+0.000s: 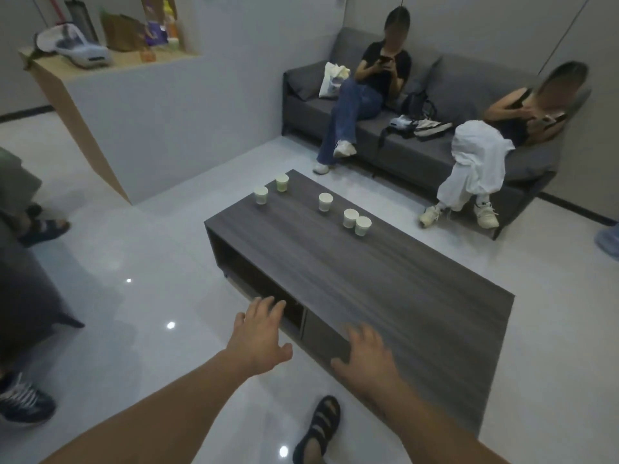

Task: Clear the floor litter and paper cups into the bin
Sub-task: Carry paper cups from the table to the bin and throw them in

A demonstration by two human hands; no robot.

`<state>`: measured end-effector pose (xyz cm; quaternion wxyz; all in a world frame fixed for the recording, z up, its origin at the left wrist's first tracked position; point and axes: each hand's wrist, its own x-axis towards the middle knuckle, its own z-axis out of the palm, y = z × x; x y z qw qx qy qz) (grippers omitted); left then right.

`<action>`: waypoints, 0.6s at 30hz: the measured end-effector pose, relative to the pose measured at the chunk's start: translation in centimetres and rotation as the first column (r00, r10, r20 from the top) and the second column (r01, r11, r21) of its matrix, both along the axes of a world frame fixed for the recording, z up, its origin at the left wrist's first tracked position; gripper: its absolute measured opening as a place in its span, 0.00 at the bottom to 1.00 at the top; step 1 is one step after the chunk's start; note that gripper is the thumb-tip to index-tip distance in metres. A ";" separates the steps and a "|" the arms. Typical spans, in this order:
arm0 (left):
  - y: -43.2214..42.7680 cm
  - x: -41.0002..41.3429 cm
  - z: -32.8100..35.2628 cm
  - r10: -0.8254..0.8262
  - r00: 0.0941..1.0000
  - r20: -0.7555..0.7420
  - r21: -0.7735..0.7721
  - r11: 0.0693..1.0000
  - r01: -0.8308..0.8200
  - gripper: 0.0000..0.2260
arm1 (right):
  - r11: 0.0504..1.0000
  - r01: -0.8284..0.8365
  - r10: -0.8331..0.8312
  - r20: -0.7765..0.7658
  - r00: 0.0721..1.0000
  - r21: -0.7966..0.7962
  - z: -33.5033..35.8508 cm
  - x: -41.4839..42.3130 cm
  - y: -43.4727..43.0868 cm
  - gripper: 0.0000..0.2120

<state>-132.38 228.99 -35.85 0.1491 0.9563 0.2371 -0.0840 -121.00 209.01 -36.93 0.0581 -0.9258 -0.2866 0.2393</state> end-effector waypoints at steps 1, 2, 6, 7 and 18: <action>0.9 1.7 0.0 0.011 1.000 0.003 -0.009 1.000 -0.011 0.40 | 1.000 0.001 -0.001 -0.003 1.000 0.009 -0.4 1.9 1.3 0.39; 1.9 3.4 0.0 0.021 1.000 0.006 -0.013 1.000 -0.021 0.40 | 1.000 0.000 0.000 -0.002 1.000 0.013 -0.6 3.8 2.6 0.40; 5.7 9.8 1.2 0.003 1.000 0.012 0.013 1.000 -0.003 0.41 | 0.999 -0.035 0.035 -0.010 0.999 0.036 -0.1 10.5 7.2 0.40; 6.5 11.5 1.6 0.004 1.000 0.028 0.025 1.000 -0.005 0.40 | 0.998 -0.044 0.044 -0.003 0.999 0.037 0.1 12.2 8.1 0.40; 16.0 27.4 0.0 -0.122 0.990 -0.064 -0.097 0.989 0.115 0.42 | 0.996 0.094 -0.093 -0.037 0.995 0.000 -1.1 25.2 16.8 0.39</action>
